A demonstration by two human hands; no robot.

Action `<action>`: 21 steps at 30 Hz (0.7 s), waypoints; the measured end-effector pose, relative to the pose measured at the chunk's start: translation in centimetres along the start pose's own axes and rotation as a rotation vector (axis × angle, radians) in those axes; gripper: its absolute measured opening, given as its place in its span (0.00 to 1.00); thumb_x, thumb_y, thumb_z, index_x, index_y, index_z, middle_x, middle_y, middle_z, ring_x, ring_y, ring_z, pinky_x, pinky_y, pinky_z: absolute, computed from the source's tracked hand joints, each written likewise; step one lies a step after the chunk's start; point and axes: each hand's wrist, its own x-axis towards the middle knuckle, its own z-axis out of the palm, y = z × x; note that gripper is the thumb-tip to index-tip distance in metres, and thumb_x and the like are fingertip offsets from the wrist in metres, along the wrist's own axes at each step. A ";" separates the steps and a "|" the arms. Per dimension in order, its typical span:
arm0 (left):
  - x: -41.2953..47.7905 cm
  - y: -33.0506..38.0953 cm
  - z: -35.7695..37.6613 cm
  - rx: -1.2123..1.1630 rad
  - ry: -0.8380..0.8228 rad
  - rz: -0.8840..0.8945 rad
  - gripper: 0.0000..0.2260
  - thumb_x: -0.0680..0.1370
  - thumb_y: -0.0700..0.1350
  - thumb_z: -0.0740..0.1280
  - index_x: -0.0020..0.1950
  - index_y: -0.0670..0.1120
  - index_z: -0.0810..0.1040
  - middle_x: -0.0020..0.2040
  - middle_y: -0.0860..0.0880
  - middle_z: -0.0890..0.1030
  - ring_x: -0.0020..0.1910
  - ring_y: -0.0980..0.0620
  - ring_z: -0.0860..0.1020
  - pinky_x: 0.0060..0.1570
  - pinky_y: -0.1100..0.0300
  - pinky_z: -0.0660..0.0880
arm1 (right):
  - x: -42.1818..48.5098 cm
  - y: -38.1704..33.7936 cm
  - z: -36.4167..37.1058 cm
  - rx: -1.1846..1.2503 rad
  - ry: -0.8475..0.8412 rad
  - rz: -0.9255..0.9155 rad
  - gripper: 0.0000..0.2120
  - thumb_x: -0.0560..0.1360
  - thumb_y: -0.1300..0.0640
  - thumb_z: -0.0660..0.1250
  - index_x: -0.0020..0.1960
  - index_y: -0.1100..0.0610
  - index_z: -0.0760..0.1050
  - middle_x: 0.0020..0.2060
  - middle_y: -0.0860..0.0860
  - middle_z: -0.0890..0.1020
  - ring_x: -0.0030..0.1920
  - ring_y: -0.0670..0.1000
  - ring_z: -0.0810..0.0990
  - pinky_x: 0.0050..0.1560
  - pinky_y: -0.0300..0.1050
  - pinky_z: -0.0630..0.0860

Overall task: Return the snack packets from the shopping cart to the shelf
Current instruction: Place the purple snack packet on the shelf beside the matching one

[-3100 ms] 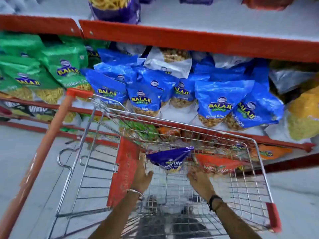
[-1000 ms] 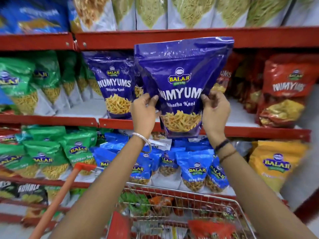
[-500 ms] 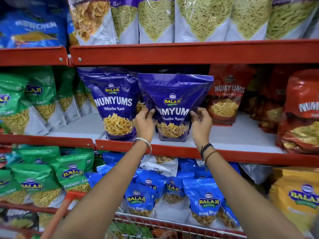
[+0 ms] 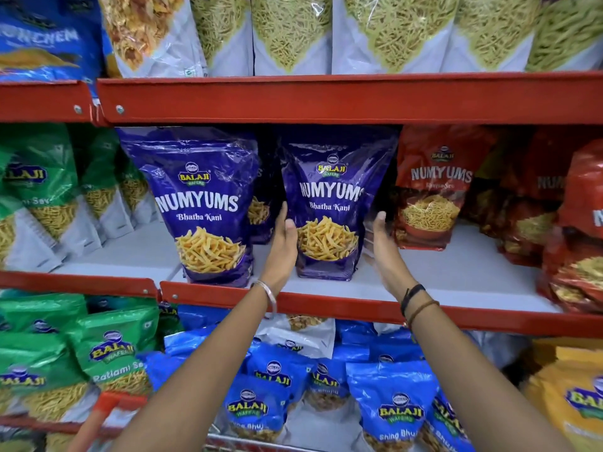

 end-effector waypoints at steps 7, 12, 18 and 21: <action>-0.6 -1.0 -1.2 -0.033 -0.165 -0.085 0.29 0.57 0.80 0.44 0.58 0.81 0.51 0.77 0.50 0.54 0.75 0.43 0.56 0.71 0.35 0.57 | -1.9 0.1 0.7 0.058 -0.020 0.000 0.30 0.76 0.36 0.44 0.70 0.51 0.62 0.65 0.52 0.73 0.62 0.51 0.72 0.68 0.56 0.68; -4.1 0.7 -2.2 -0.131 -0.206 -0.101 0.26 0.64 0.73 0.44 0.62 0.76 0.52 0.78 0.50 0.49 0.76 0.44 0.52 0.72 0.41 0.56 | -4.3 0.0 0.2 0.013 -0.089 -0.015 0.29 0.76 0.37 0.43 0.68 0.52 0.66 0.61 0.53 0.76 0.60 0.51 0.75 0.64 0.50 0.72; -6.2 1.6 -3.0 -0.122 -0.208 -0.081 0.25 0.64 0.73 0.47 0.62 0.77 0.54 0.77 0.50 0.54 0.72 0.45 0.62 0.69 0.44 0.63 | -6.7 -0.2 0.2 -0.066 -0.111 -0.038 0.30 0.75 0.35 0.45 0.69 0.49 0.65 0.65 0.53 0.74 0.62 0.51 0.74 0.67 0.50 0.69; -7.2 2.1 -2.5 0.044 -0.073 0.007 0.28 0.71 0.70 0.48 0.71 0.66 0.50 0.76 0.54 0.55 0.67 0.53 0.66 0.61 0.53 0.65 | -8.6 -0.6 0.1 -0.141 -0.100 -0.124 0.20 0.76 0.36 0.47 0.58 0.40 0.71 0.62 0.47 0.75 0.62 0.47 0.73 0.69 0.50 0.66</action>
